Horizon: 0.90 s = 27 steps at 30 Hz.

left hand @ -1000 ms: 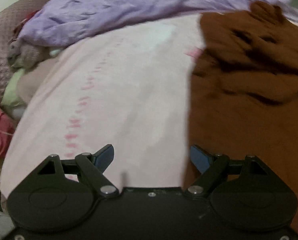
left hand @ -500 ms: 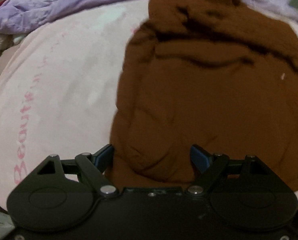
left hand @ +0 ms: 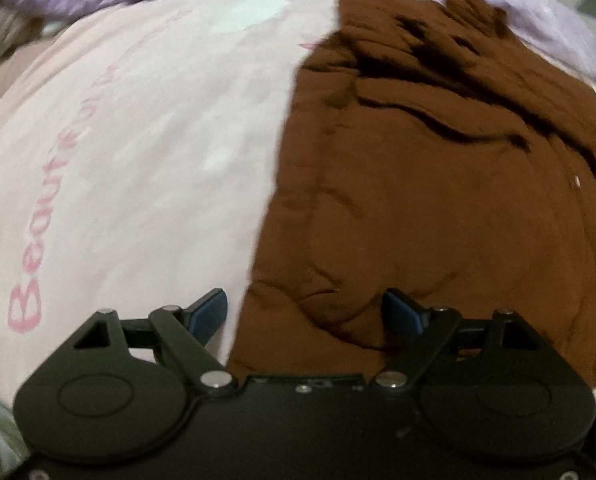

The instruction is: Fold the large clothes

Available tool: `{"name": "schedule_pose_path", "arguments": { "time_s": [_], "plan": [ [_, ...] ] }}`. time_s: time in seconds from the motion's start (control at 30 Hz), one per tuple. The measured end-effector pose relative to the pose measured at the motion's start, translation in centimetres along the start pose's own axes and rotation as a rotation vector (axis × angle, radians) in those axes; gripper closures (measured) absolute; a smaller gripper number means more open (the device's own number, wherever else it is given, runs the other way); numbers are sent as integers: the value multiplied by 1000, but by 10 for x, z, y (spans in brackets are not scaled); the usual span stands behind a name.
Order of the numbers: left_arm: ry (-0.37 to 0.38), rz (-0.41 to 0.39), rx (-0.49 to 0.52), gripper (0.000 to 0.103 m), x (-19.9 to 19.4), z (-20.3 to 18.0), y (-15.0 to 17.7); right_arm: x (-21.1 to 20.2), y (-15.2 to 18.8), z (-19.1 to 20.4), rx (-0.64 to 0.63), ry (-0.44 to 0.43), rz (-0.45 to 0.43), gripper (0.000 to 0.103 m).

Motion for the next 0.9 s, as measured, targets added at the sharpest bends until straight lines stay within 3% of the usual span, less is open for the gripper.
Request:
{"name": "schedule_pose_path", "arguments": {
  "time_s": [0.07, 0.13, 0.23, 0.27, 0.33, 0.43, 0.53, 0.7, 0.73, 0.77, 0.8, 0.83, 0.9],
  "plan": [
    [3, -2, 52, 16, 0, -9, 0, 2, 0, 5, -13, 10, -6, 2],
    [33, 15, 46, 18, 0, -11, -1, -1, -1, 7, -9, -6, -6, 22],
    [153, 45, 66, 19, -8, -21, 1, -13, -2, 5, 15, -57, -21, 41],
    [170, 39, 91, 19, -11, -26, 2, -15, -2, 4, 32, -84, -23, 42],
    [121, 44, 127, 17, -5, -29, 4, -16, 0, 2, 49, -114, -24, 38],
    [98, 26, 118, 15, -2, -32, 2, -10, 5, 2, 23, -90, -11, 23],
    [107, 22, 97, 15, -3, -29, 2, -10, 5, 11, -34, -56, 14, 15],
    [99, -8, 68, 22, -4, -27, 1, -12, 6, 7, 18, -71, 18, 16],
    [83, -16, 77, 29, -4, -28, 1, -13, 5, 6, 53, -78, 13, 43],
    [71, -25, 76, 47, -6, -28, 0, -14, 4, 5, 94, -81, -3, 73],
    [74, -30, 71, 59, -10, -28, -1, -17, 2, 5, 145, -104, -13, 83],
    [96, -30, 55, 83, -15, -30, -3, -22, -1, 7, 175, -139, -37, 86],
    [83, -44, 45, 89, -24, -35, -10, -31, -9, 18, 135, -145, -74, 86]
  ]
}}
Point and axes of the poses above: each gripper's, at about its wrist camera, not at the fingertips, and x roughly the way its jaws point, z to its left, y to its underside, the point moved 7 cm from there along x, roughly the way its jaws point, and after that the axes turned 1 degree about z, right-handed, at the moved point
